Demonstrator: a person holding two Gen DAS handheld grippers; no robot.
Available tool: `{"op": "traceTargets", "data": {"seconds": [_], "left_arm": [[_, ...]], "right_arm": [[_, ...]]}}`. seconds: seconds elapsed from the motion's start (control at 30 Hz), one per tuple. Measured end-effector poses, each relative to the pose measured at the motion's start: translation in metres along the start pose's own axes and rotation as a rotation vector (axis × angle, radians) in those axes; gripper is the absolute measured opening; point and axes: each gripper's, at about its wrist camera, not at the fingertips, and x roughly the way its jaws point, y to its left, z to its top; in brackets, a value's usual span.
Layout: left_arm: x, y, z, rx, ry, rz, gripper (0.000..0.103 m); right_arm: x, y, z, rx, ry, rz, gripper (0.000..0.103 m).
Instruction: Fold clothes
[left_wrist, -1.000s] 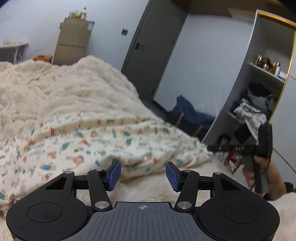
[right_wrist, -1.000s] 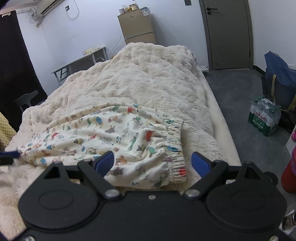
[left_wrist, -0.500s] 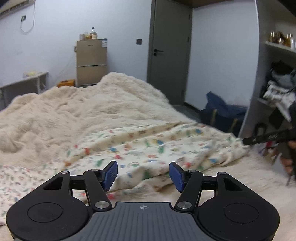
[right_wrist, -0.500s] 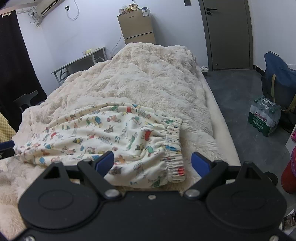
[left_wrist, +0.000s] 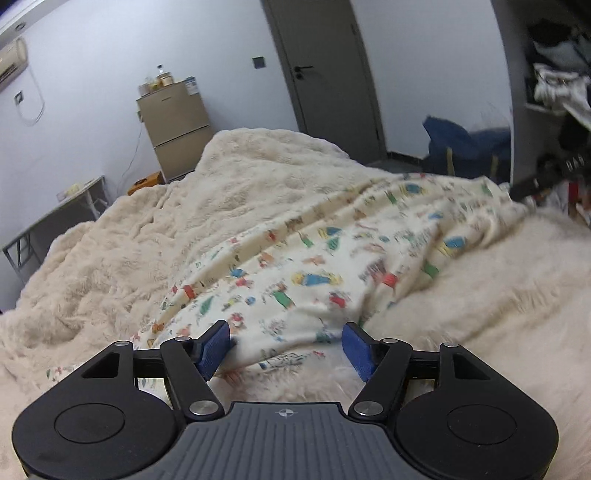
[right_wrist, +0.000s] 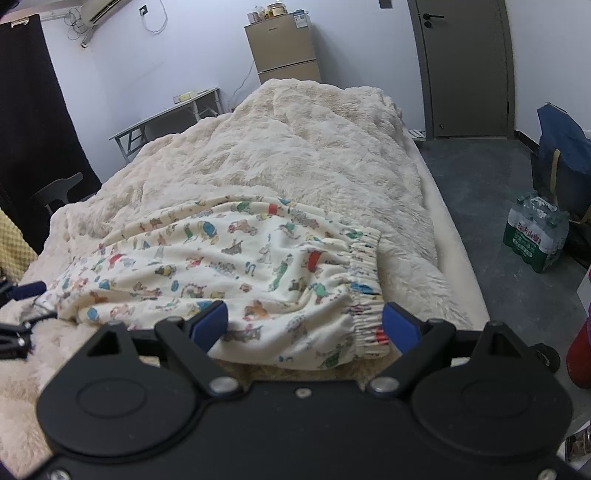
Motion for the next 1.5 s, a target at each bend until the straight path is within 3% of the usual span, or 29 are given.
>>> {"op": "traceTargets", "data": {"seconds": [0.07, 0.2, 0.27, 0.43, 0.6, 0.9, 1.0, 1.13, 1.23, 1.3, 1.4, 1.5], "left_arm": [[-0.007, -0.003, -0.001, 0.018, -0.017, -0.012, 0.062], [-0.024, -0.004, 0.0, 0.026, -0.098, -0.166, 0.062], [-0.026, -0.005, 0.0, 0.035, -0.101, -0.189, 0.062], [-0.013, -0.002, 0.001, -0.027, -0.028, -0.257, 0.063], [0.002, 0.013, -0.003, -0.15, -0.016, -0.325, 0.069], [0.001, 0.017, 0.007, -0.154, -0.085, -0.306, 0.069], [0.014, 0.028, 0.009, -0.22, -0.057, -0.387, 0.07], [0.024, 0.026, 0.012, -0.197, -0.026, -0.499, 0.07], [0.033, 0.029, 0.017, -0.208, -0.035, -0.567, 0.076], [0.046, 0.034, 0.02, -0.266, -0.014, -0.659, 0.081], [0.049, 0.043, 0.019, -0.348, -0.001, -0.777, 0.077], [0.034, 0.057, 0.011, -0.41, -0.04, -0.88, 0.067]], "right_arm": [[0.0, 0.0, 0.0, 0.001, 0.0, 0.0, 0.09], [0.001, 0.001, 0.0, 0.003, 0.001, 0.001, 0.09], [0.001, 0.002, 0.0, 0.001, 0.001, 0.001, 0.09], [0.001, 0.0, -0.001, 0.003, 0.001, 0.003, 0.09], [0.001, 0.001, -0.002, 0.002, 0.001, 0.003, 0.09], [0.001, 0.002, -0.001, 0.011, 0.004, 0.026, 0.09], [0.001, 0.003, -0.001, 0.012, 0.004, 0.025, 0.09], [0.002, 0.004, -0.001, 0.013, 0.007, 0.024, 0.09], [0.003, 0.004, -0.001, 0.016, 0.008, 0.027, 0.09], [0.003, 0.004, -0.001, 0.015, 0.01, 0.029, 0.09], [0.002, 0.004, -0.001, 0.013, 0.009, 0.029, 0.09], [0.0, 0.005, -0.001, 0.013, 0.006, 0.029, 0.09]]}}
